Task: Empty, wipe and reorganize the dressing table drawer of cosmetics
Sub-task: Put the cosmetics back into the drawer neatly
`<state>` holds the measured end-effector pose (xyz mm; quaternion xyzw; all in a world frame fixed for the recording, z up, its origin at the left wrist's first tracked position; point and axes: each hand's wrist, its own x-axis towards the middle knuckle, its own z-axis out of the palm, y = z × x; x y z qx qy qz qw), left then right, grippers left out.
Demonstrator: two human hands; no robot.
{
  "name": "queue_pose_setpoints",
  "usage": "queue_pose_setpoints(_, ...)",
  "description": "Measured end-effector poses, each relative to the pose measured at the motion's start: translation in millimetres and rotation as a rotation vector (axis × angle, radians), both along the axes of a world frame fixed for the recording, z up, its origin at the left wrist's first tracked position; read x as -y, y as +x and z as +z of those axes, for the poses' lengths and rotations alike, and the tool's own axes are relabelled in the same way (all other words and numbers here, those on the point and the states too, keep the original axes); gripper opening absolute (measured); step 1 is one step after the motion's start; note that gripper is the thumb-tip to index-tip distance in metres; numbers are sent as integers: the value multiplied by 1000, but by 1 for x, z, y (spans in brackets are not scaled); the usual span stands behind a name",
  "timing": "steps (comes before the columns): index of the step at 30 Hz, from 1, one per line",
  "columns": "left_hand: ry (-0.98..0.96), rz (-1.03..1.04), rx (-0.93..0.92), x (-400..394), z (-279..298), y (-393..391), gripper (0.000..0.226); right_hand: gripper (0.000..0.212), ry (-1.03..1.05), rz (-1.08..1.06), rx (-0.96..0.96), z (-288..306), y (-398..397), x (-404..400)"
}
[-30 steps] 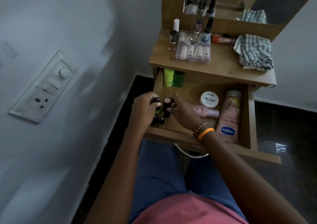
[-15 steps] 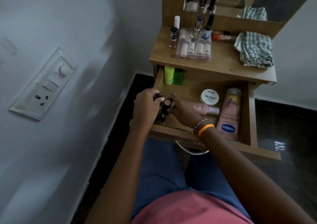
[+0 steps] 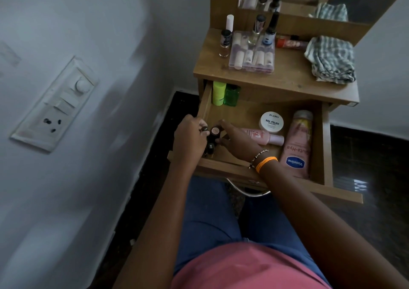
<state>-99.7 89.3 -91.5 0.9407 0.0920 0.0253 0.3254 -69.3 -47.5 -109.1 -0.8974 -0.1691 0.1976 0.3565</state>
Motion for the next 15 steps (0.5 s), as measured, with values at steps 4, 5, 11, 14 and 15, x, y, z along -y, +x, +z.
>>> queue_pose_setpoints(4, -37, 3, -9, -3, -1, -1, 17, 34, -41, 42, -4, -4, 0, -1)
queue_pose_setpoints(5, -45, 7, -9, -3, -1, -2, 17, 34, -44, 42, -4, -4, 0, -1)
queue_pose_setpoints(11, -59, 28, -16, -4, -2, -2, 15, 33, -75, 59, 3, -5, 0, 1)
queue_pose_setpoints(14, -60, 17, -37, -5, 1, -3, 24, 38, -79, 52, -3, -2, -1, 1)
queue_pose_setpoints(15, -55, 10, -39, -4, 2, -3, 29, 40, -67, 41, 11, -1, -1, 2)
